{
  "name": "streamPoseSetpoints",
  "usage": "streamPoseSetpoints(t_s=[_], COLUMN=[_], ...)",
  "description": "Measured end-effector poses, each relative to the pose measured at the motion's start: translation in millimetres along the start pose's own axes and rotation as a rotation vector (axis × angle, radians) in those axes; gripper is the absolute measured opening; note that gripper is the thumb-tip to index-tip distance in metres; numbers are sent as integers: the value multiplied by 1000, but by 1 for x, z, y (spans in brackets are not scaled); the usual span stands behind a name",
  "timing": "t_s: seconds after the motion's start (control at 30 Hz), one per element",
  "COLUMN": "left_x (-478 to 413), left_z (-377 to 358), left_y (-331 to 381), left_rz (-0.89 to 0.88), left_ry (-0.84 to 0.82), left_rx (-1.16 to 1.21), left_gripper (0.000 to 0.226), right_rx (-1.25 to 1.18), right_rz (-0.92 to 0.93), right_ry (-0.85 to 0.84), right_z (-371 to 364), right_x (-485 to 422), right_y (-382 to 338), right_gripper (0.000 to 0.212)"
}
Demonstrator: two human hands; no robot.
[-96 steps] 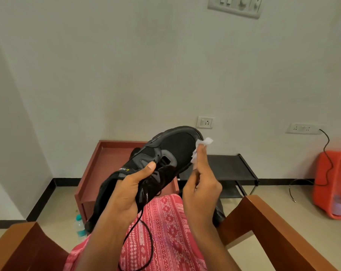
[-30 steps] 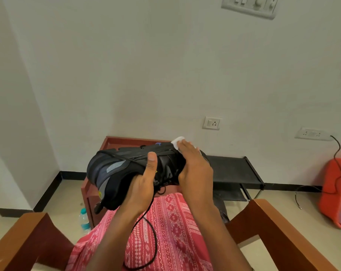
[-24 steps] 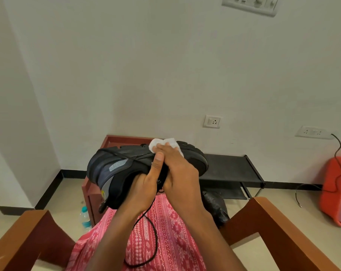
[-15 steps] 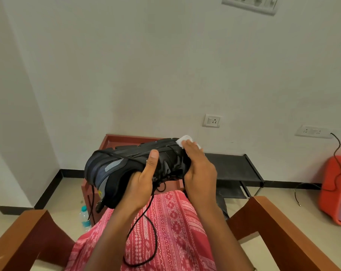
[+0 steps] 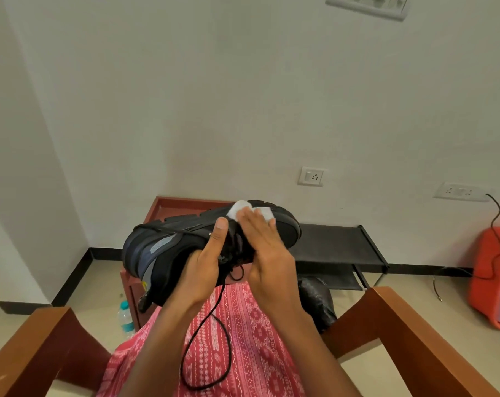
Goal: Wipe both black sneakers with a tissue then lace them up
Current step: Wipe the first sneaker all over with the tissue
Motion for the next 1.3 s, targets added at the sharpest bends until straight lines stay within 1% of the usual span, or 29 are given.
streamPoseSetpoints(t_s=[0.1, 0.17, 0.27, 0.33, 0.4, 0.47, 0.6, 0.7, 0.77, 0.8, 0.87, 0.9, 0.97, 1.07, 1.17, 1.3], left_x=[0, -1, 0, 0, 0, -1, -1, -2, -1, -1, 1, 3, 3, 3, 4, 5], left_z=[-2, -4, -4, -2, -1, 1, 0, -1, -3, -3, -5, -6, -5, -3, -3, -5], left_y=[0, -2, -1, -3, -2, -2, -4, -10, -11, -11, -8, -6, -5, -4, -2, -4], left_rz=[-6, -21, -8, 13, 22, 30, 24, 51, 79, 88, 92, 88, 85, 77, 73, 105], left_ry=[1, -3, 1, -5, 2, 5, -27, -48, -48, -41, -39, -39, -29, -24, -17, -24], left_rx=[-17, -3, 17, 29, 38, 36, 21, -3, 4, 7, 32, 48, 44, 27, 61, 68], left_gripper=[41, 44, 44, 43, 42, 43, 49, 67, 81, 79, 64, 59, 58, 55, 48, 59], right_rx=[34, 40, 15, 15, 45, 100, 158, 186, 168, 146, 101, 89, 105, 212, 196, 135], right_rz=[-131, -168, -123, -70, -13, 8, -49, -71, -52, -39, -20, -14, -26, -80, -124, -72], right_ry=[33, 51, 28, 17, 6, -2, 90, 170, 194, 192, 190, 197, 222, 283, 302, 269], right_z=[4, 3, -4, -7, -7, -4, 14, 23, 23, 21, 16, 15, 17, 26, 31, 23], right_x=[-1, 5, 19, 30, 34, 29, 10, 7, 10, 13, 19, 20, 14, -3, -13, -1], right_y=[19, 16, -12, -31, -35, -21, 6, 9, -2, -10, -25, -28, -24, -7, 1, -21], right_gripper=[65, 71, 79, 80, 83, 84, 66, 51, 38, 32, 24, 23, 21, 15, 13, 23])
Point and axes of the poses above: each hand's wrist, its own x-axis away from the middle knuckle, its own z-axis out of the back of the hand, y = z × x, the point moved 6 cm from there along -x, towards the middle knuckle, and after that the axes turned 5 degrees about y, right-handed, at the moved point
